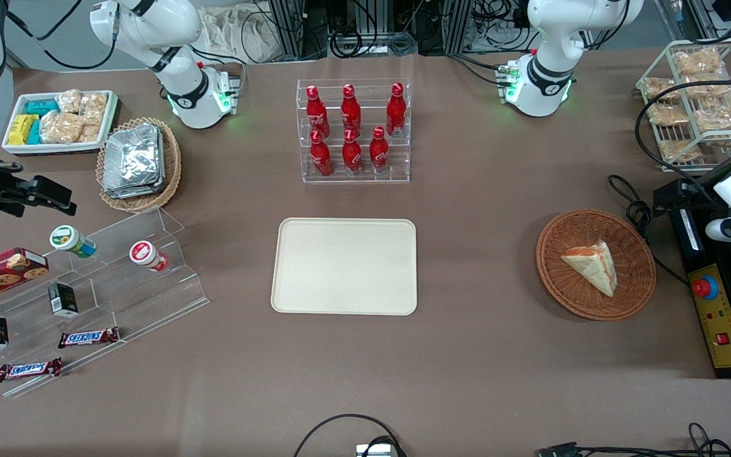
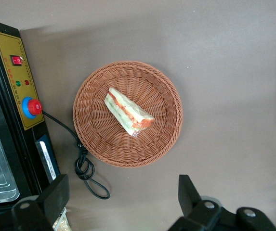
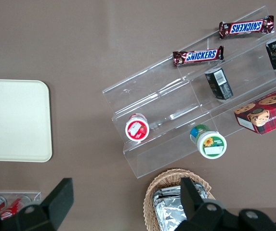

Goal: Place sandwich from basket to tray
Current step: 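Move the left gripper over the wrapped sandwich in the wicker basket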

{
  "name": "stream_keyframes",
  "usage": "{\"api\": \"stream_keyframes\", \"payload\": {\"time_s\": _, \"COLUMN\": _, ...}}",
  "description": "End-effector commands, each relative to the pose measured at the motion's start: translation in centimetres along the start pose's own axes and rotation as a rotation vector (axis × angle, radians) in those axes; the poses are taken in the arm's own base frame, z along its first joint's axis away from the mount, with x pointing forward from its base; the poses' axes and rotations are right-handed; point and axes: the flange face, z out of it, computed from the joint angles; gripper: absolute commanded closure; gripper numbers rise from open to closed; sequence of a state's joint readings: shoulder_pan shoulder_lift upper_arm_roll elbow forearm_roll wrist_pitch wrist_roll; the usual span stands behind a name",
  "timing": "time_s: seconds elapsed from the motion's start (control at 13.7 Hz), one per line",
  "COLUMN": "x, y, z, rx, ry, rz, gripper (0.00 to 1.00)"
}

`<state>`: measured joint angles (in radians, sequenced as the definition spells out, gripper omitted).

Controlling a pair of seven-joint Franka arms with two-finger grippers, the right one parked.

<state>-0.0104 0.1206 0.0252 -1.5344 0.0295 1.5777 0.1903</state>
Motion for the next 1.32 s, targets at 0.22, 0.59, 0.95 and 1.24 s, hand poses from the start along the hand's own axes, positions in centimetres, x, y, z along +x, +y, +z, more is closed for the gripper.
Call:
{"api": "stream_keyframes", "payload": {"time_s": 0.22, "x": 0.9, "y": 0.3, "z": 1.1, "rx": -0.002, "ry": -0.052, "rz": 0.036, "gripper": 0.0}}
{"api": "stream_keyframes", "payload": {"time_s": 0.59, "x": -0.2, "y": -0.2, "z": 5.5, "rx": -0.027, "ry": -0.069, "rz": -0.076, "gripper": 0.0}}
{"api": "stream_keyframes", "payload": {"time_s": 0.95, "x": -1.2, "y": -0.9, "z": 12.0, "rx": -0.09, "ry": -0.081, "rz": -0.423, "gripper": 0.0}}
{"api": "stream_keyframes", "payload": {"time_s": 1.24, "x": -1.5, "y": -1.0, "z": 15.7, "rx": -0.087, "ry": -0.036, "rz": -0.5, "gripper": 0.0}}
